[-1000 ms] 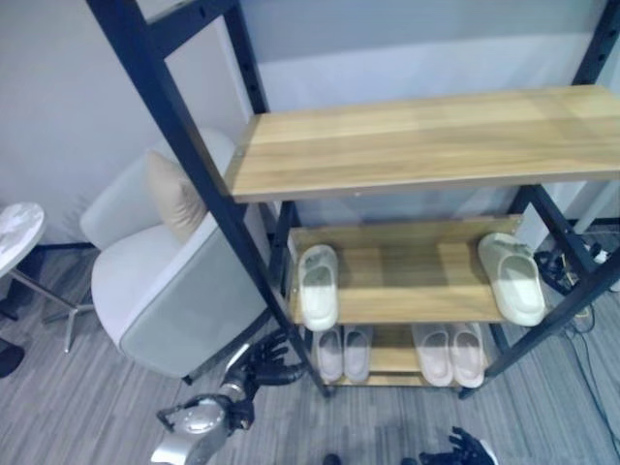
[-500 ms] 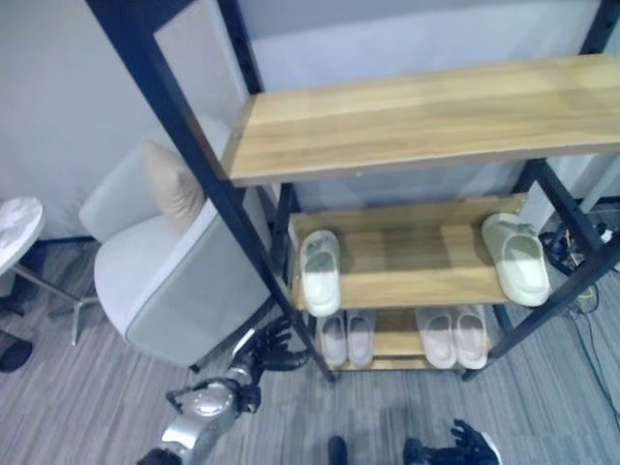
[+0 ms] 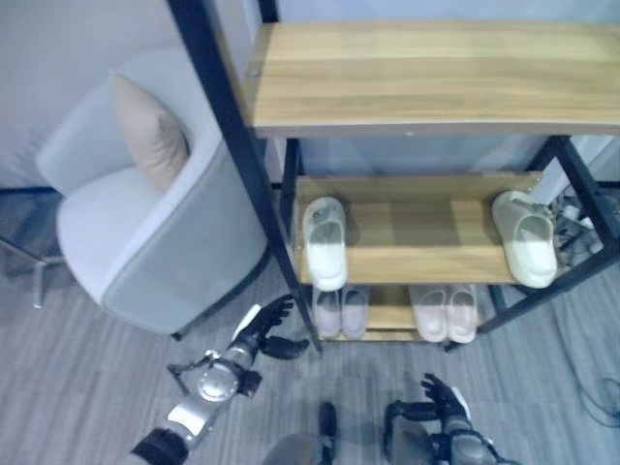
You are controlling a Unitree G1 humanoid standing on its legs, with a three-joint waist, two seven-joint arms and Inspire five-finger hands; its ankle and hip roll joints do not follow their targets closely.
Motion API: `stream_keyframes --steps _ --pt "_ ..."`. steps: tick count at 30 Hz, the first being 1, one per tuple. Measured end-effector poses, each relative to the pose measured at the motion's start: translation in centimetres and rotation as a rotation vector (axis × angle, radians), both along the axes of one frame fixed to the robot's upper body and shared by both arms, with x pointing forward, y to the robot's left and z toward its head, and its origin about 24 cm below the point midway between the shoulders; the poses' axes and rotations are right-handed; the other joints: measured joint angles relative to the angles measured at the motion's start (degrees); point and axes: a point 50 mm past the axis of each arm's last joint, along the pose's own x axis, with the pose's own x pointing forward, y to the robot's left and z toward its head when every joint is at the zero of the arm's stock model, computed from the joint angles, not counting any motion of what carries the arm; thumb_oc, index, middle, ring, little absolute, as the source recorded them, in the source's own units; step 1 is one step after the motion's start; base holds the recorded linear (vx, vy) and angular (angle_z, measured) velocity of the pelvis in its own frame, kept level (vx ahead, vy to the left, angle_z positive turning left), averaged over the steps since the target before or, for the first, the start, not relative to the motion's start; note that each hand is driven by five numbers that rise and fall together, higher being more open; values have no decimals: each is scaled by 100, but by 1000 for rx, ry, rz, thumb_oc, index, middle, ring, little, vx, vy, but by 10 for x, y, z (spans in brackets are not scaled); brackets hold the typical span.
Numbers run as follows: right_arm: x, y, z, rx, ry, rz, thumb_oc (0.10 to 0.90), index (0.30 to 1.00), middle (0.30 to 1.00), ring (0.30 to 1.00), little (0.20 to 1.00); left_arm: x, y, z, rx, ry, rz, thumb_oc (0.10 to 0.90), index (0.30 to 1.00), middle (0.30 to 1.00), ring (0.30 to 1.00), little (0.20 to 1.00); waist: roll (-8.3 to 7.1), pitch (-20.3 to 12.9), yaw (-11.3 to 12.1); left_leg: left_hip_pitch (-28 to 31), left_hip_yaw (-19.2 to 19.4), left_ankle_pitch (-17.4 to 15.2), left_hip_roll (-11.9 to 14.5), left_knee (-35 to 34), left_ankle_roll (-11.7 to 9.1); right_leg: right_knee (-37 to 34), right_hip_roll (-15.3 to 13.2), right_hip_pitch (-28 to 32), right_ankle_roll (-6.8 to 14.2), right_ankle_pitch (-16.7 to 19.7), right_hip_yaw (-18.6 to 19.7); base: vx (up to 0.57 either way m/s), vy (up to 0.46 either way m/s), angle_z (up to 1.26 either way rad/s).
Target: Arrange the slippers neatly on the shoe rack.
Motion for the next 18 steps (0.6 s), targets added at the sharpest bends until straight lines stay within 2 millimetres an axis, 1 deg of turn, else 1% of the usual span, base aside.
stream_keyframes --steps 1,2,3,5,6,7,8,9,10,11,12,13,14,15,16,17,18 --pt "-3 -2 -2 1 10 -14 800 900 900 900 900 -8 2 -6 71 11 -34 800 900 900 900 900 -16 2 20 0 -54 -11 9 -4 14 -146 11 224 -72 -120 -104 34 -245 1" --pt "-2 -3 -1 4 8 -25 800 900 900 900 900 -14 4 -10 102 21 -43 800 900 900 900 900 -13 -3 -13 44 -63 16 -6 -38 27 -266 -10 391 -28 -150 -3 30 -501 25" --pt "-3 -5 -1 11 3 -49 800 900 900 900 900 -25 5 -19 140 39 -27 800 900 900 900 900 5 -14 -154 75 -192 -2 -3 -34 37 -908 24 799 -78 -98 351 14 -469 27" --pt "-4 -6 -1 15 3 -51 800 900 900 900 900 -32 9 -23 177 39 -19 800 900 900 900 900 23 -19 -150 79 -302 -20 2 13 -17 -928 -65 840 -49 -96 620 -30 -423 33" --pt "-5 -9 -1 14 2 -63 800 900 900 900 900 -37 11 -25 179 44 6 800 900 900 900 900 76 -57 -161 60 -335 -63 9 110 -67 -949 -247 901 -21 -75 823 -59 -421 34" --pt "-9 -11 -2 9 12 -65 800 900 900 900 900 -41 13 -27 180 52 19 800 900 900 900 900 98 -130 -105 14 -383 -99 8 202 -68 -1040 -480 956 75 28 823 -60 -432 39" --pt "-10 -12 -2 8 14 -63 800 900 900 900 900 -45 15 -30 180 63 27 800 900 900 900 900 121 -213 -61 -33 -438 -98 7 237 -92 -1039 -618 954 125 67 826 -41 -270 29" --pt "-14 -14 -3 6 23 -63 800 900 900 900 900 -45 14 -29 167 59 32 800 900 900 900 900 137 -249 -40 -37 -492 -122 13 265 -166 -1165 -656 990 116 82 829 -90 -470 41" --pt "-18 -12 -5 17 32 -63 800 900 900 900 900 -52 17 -26 175 56 29 800 900 900 900 900 74 -378 -6 -94 -655 -164 36 298 -291 -1701 -627 1213 202 227 950 -124 -467 39" --pt "-19 -9 -6 25 36 -61 800 900 900 900 900 -53 18 -25 171 53 22 800 900 900 900 900 -12 -428 22 -116 -712 -119 33 311 -357 -1810 -607 1266 212 271 950 -127 -470 37" --pt "-20 -8 -7 31 38 -55 800 900 900 900 900 -54 18 -24 156 59 24 800 900 900 900 900 -73 -460 50 -124 -733 -80 37 310 -423 -1835 -541 1250 204 266 905 -203 -417 31" --pt "-21 -9 -7 30 41 -53 800 900 900 900 900 -55 15 -25 85 78 36 800 900 900 900 900 -99 -547 81 -216 -882 -64 124 349 -592 -2033 -308 1288 87 155 810 -153 -303 53" --pt "-23 -16 -6 10 44 -49 800 900 900 900 900 -55 4 -26 13 90 32 800 900 900 900 900 65 -624 8 -341 -1108 26 315 371 -729 -2093 -44 1363 24 237 612 -222 -410 85" --pt "-25 -21 -5 -6 45 -41 800 900 900 900 900 -53 -9 -21 -55 77 -1 800 900 900 900 900 159 -670 -2 -442 -1350 141 535 300 -910 -2165 163 1348 -144 302 471 -162 -211 70" --pt "-25 -24 -5 -18 46 -36 800 900 900 900 900 -54 -17 -20 -95 76 -24 800 900 900 900 900 195 -668 31 -458 -1395 209 686 276 -925 -2161 340 1337 -224 314 402 -248 -325 46" --pt "-25 -30 -3 -39 50 -21 800 900 900 900 900 -56 -33 -21 -147 98 -84 800 900 900 900 900 259 -678 -25 -480 -1398 307 902 267 -1002 -2078 615 1329 -394 324 303 -214 -265 21" --pt "-26 -34 -3 -55 51 -21 800 900 900 900 900 -54 -44 -20 -165 108 -147 800 900 900 900 900 232 -689 -122 -534 -1310 348 986 294 -943 -2045 647 1216 -554 260 197 -136 -199 21"
